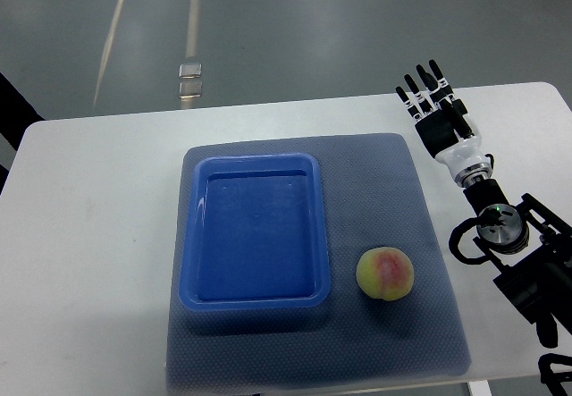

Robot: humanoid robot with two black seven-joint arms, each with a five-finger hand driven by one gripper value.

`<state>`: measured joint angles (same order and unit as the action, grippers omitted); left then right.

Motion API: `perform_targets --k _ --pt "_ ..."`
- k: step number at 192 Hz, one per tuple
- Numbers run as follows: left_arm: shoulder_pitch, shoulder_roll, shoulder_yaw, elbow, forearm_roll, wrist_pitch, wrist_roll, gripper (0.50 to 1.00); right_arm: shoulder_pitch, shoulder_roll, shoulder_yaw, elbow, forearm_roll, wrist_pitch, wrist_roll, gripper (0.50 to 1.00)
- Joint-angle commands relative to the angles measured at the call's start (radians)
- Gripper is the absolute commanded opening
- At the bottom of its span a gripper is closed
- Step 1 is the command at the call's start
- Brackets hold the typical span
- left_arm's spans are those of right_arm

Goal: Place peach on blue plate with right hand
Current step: 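Swing the right hand down and open it above the peach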

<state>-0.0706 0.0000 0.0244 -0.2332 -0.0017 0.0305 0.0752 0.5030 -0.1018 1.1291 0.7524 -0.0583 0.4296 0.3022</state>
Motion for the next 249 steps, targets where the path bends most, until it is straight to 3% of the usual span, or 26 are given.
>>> perform_targets --k 1,56,67,76,77,99,109,110,114,142,201,235,248,249 --pt "0.0 0.0 0.0 0.0 0.0 0.0 0.0 1.0 0.0 0.001 0.0 0.001 0.0 0.0 0.0 0.942" --pt "0.0 0.0 0.0 0.0 0.0 -0.001 -0.005 1.0 0.012 -0.038 -0.032 0.021 -0.124 0.003 -0.003 0.942" --pt "0.0 0.0 0.0 -0.001 0.0 -0.001 -0.005 1.0 0.038 -0.121 -0.051 0.044 -0.274 0.029 -0.012 0.942" --pt "0.0 0.0 0.0 -0.001 0.0 -0.001 -0.005 1.0 0.038 -0.121 -0.051 0.044 -0.275 0.029 -0.012 0.942" --pt "0.0 0.0 0.0 -0.003 0.0 -0.001 -0.005 1.0 0.054 -0.172 -0.084 0.063 -0.385 0.064 -0.012 0.942" --pt "0.0 0.0 0.0 -0.003 0.002 -0.001 -0.005 1.0 0.083 -0.355 -0.179 0.183 -0.718 0.155 -0.012 0.942" --pt "0.0 0.0 0.0 -0.003 0.002 -0.001 -0.005 1.0 0.083 -0.355 -0.18 0.183 -0.718 0.155 -0.012 0.942" --pt "0.0 0.0 0.0 -0.003 0.002 -0.001 -0.005 1.0 0.095 -0.456 -0.23 0.264 -0.879 0.181 -0.011 0.942" --pt "0.0 0.0 0.0 -0.003 0.003 -0.001 -0.005 1.0 0.101 -0.499 -0.25 0.304 -0.942 0.181 -0.011 0.942" --pt "-0.002 0.0 0.002 -0.003 0.005 -0.003 -0.005 1.0 0.114 -0.679 -0.344 0.542 -1.14 0.181 -0.011 0.942" --pt "-0.002 0.0 0.0 -0.003 0.003 -0.004 -0.003 1.0 0.036 -0.753 -0.396 0.675 -1.201 0.181 -0.034 0.942" --pt "-0.002 0.0 0.002 -0.003 0.002 -0.003 -0.003 1.0 -0.04 -0.728 -0.396 0.699 -1.206 0.181 -0.029 0.942" --pt "-0.002 0.0 0.002 -0.003 0.002 -0.003 -0.003 1.0 -0.046 -0.72 -0.397 0.699 -1.207 0.167 -0.029 0.94" --pt "-0.002 0.0 0.002 -0.003 0.002 -0.003 -0.002 1.0 -0.061 -0.701 -0.399 0.699 -1.224 0.132 -0.029 0.94"
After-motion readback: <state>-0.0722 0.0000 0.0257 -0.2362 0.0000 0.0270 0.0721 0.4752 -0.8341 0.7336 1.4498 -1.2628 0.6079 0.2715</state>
